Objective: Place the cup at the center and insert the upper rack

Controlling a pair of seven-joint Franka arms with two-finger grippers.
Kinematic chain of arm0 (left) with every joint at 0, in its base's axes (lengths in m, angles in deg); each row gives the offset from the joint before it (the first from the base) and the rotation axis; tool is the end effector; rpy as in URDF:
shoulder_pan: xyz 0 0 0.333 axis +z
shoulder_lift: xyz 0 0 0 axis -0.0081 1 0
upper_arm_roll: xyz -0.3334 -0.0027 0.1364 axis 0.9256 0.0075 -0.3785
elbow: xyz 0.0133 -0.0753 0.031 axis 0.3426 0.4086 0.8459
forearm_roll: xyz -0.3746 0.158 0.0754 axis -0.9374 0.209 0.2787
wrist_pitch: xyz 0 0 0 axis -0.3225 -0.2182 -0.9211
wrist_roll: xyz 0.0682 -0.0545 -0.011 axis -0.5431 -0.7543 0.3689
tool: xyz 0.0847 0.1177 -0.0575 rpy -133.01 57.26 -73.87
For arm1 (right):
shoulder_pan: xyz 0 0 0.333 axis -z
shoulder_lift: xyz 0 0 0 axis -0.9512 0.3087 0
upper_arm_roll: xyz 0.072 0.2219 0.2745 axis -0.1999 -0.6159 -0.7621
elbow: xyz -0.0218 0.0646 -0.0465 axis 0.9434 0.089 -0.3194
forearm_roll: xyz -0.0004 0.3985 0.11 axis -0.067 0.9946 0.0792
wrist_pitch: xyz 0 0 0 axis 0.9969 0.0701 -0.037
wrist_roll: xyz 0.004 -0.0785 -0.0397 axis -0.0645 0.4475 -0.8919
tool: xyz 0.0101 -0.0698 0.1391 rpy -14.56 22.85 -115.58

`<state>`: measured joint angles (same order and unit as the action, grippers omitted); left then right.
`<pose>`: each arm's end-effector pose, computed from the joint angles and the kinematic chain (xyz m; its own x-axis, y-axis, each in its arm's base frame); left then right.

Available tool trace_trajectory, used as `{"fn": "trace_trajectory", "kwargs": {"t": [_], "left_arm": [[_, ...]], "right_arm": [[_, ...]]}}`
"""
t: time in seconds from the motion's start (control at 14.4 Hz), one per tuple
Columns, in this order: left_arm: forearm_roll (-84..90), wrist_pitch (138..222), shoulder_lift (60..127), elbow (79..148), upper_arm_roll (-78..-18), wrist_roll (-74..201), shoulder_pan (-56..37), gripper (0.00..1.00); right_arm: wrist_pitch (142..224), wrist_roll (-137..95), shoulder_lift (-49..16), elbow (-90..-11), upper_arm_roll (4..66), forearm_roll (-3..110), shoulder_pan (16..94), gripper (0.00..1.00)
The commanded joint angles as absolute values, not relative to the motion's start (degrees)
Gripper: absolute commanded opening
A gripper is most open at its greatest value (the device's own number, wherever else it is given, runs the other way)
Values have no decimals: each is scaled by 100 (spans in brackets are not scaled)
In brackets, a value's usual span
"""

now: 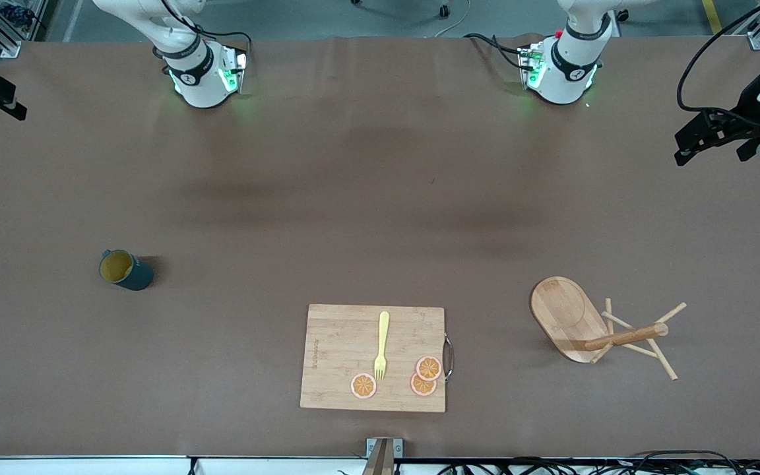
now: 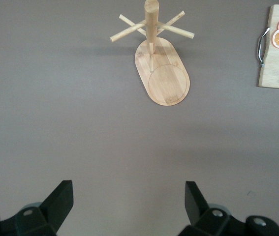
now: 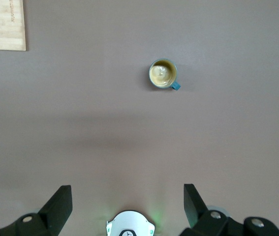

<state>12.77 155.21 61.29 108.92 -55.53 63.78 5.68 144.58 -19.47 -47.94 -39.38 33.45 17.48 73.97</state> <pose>0.5407 -0.0446 0.6403 0.9972 0.0394 0.0628 0.0413 -0.9987 -0.0302 0.4956 -0.0508 0.6876 0.9979 0.0193 -0.0613 0.0174 -0.9993 -0.0322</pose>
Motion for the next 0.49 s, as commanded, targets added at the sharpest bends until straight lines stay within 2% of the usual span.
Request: {"fn": "trace_trajectory", "kwargs": {"t": [0.0,0.14,0.42], "left_arm": [[1303,15439,6178,10784,-5533,6229,613,100],[1303,15439,6178,10784,-5533,6229,604,100],[1303,15439,6204,10766,-5533,6238,604,100]], "right_arm": [[14447,-1964,-4608,-3907,3333,1656,7483,100],[14552,-1990,-4266,-3898,3360,1656,7658,100],[15490,-1833,-3246,-3845,3342,1884,8019,100]]}}
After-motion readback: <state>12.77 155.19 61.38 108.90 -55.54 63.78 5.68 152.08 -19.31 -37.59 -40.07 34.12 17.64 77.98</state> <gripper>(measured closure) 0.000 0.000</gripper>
